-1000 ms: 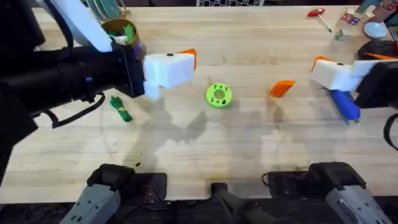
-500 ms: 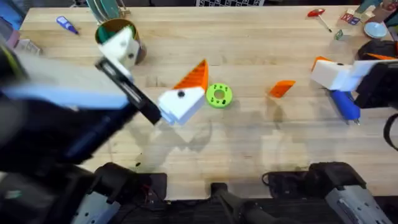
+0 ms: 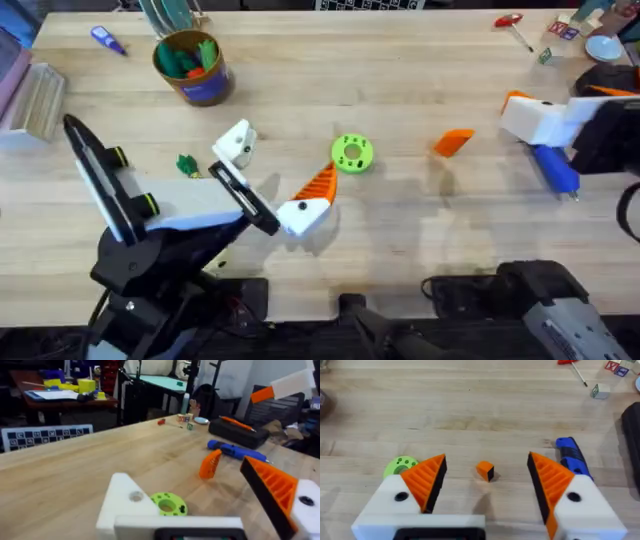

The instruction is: Pick up the gripper from the table and insert it into the empty holder that is missing its gripper. Then pick up a screw, insert it into the mounting hole, and use the screwdriver to tighten it. Finally, clean up the table by picking up the vegetable and placing it into the bucket.

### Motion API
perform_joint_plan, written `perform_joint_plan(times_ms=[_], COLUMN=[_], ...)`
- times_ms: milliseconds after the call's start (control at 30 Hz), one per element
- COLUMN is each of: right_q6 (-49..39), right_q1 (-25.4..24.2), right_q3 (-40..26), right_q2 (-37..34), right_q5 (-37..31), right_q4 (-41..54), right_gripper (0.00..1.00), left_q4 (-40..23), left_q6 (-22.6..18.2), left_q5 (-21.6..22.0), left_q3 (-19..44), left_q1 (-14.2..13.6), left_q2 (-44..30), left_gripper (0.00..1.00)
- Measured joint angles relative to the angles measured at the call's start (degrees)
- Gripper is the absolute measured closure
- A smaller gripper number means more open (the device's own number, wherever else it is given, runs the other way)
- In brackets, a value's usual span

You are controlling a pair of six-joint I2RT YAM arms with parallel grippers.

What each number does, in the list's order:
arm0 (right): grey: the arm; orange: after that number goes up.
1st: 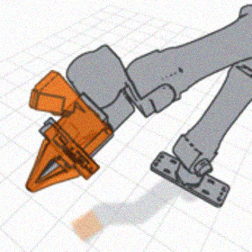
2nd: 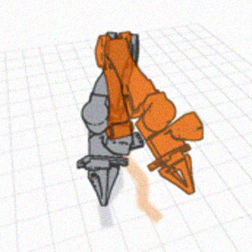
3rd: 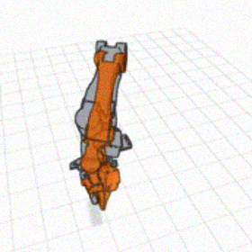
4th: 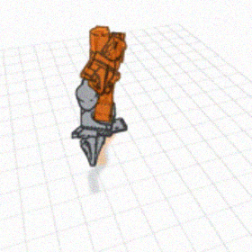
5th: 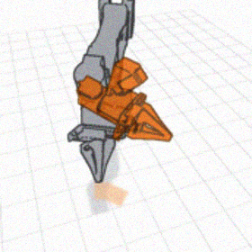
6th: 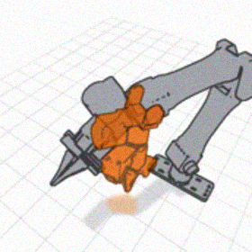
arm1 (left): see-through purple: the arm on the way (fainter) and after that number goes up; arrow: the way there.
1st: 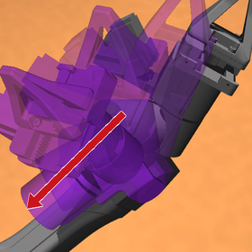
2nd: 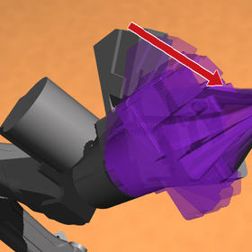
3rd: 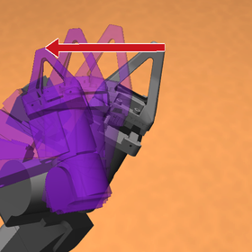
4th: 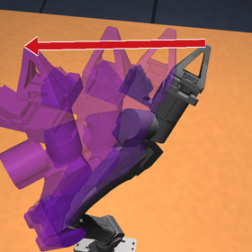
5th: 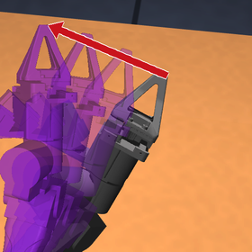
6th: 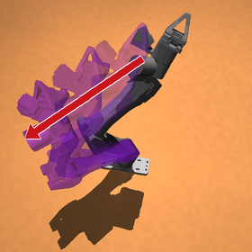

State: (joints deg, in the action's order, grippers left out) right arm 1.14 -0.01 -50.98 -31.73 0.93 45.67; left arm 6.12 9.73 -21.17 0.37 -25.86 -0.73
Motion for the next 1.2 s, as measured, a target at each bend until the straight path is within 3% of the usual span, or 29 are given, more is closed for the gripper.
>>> perform_joint_plan(times_ms=[100,200,1200], right_q6=[0.0,0.0,0.16], right_q1=[0.0,0.0,0.0], right_q3=[0.0,0.0,0.0], right_q2=[0.0,0.02,0.01], right_q5=[0.0,0.0,0.0], right_q4=[0.0,0.0,0.02], right_gripper=[0.007,0.009,0.008], left_q4=[-1.12,-9.38,-9.35], left_q6=[0.2,0.31,0.4], left_q5=[0.02,0.01,1.08], left_q3=[-0.01,-0.01,0.04], left_q1=[-0.56,-0.64,-0.64], left_q2=[0.17,0.19,0.04], left_gripper=[0.014,0.014,0.014])
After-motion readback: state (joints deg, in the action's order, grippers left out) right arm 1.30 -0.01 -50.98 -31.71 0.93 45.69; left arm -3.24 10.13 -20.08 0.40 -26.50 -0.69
